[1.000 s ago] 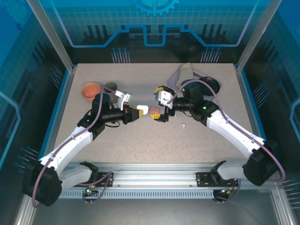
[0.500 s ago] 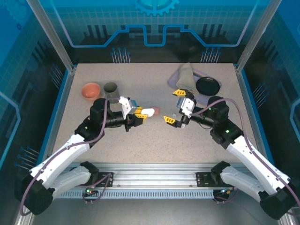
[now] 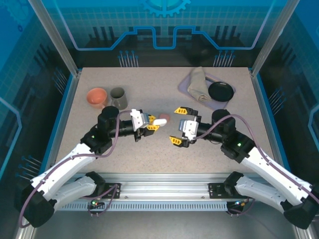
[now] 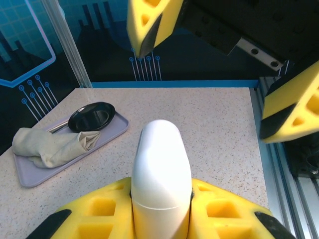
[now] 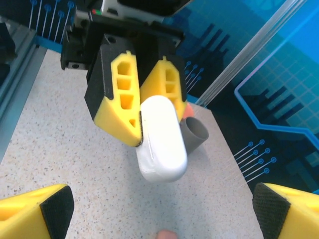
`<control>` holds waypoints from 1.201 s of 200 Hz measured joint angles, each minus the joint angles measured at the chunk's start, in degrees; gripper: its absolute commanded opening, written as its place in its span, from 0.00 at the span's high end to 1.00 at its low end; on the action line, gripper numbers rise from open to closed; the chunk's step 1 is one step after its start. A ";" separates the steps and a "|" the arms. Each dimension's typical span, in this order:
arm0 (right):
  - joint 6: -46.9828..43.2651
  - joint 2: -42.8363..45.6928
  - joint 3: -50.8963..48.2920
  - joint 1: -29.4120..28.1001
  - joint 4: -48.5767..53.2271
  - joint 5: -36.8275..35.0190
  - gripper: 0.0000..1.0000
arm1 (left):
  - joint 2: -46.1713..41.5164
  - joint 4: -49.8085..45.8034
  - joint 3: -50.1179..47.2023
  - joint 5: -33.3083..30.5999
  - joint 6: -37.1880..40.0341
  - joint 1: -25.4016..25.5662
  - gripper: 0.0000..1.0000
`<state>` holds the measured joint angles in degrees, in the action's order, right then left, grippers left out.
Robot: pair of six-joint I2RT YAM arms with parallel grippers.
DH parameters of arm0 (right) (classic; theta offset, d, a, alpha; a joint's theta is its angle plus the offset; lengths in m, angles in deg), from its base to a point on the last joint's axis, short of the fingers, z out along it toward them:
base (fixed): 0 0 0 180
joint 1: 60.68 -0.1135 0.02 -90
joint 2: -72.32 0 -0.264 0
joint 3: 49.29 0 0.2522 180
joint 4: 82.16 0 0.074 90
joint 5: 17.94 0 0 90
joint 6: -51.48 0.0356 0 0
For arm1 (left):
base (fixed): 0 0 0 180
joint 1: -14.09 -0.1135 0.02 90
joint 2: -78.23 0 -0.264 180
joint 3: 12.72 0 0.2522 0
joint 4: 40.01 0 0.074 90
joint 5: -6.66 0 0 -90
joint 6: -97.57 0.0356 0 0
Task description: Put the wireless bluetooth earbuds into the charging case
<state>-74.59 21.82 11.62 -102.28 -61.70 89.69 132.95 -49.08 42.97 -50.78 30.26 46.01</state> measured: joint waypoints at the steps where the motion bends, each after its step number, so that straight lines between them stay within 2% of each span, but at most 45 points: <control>1: -0.15 -0.28 0.13 -0.11 0.11 -0.17 0.11 | 0.02 0.00 0.00 0.00 -0.02 0.00 1.00; 41: -3.89 -5.81 4.85 -2.01 1.86 -3.48 0.17 | 0.52 -1.05 0.00 -0.35 0.39 0.31 1.00; 82: -5.64 -8.44 6.82 -3.52 1.92 -4.76 0.19 | 0.52 -1.46 0.04 -0.44 0.85 0.42 1.00; 240: -6.43 -11.58 10.10 -4.26 3.54 -7.87 0.33 | 0.52 -2.91 0.48 -1.46 1.92 0.50 1.00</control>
<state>-81.02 10.24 21.72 -106.55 -58.16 81.82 133.48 -51.99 43.45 -52.25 32.19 46.51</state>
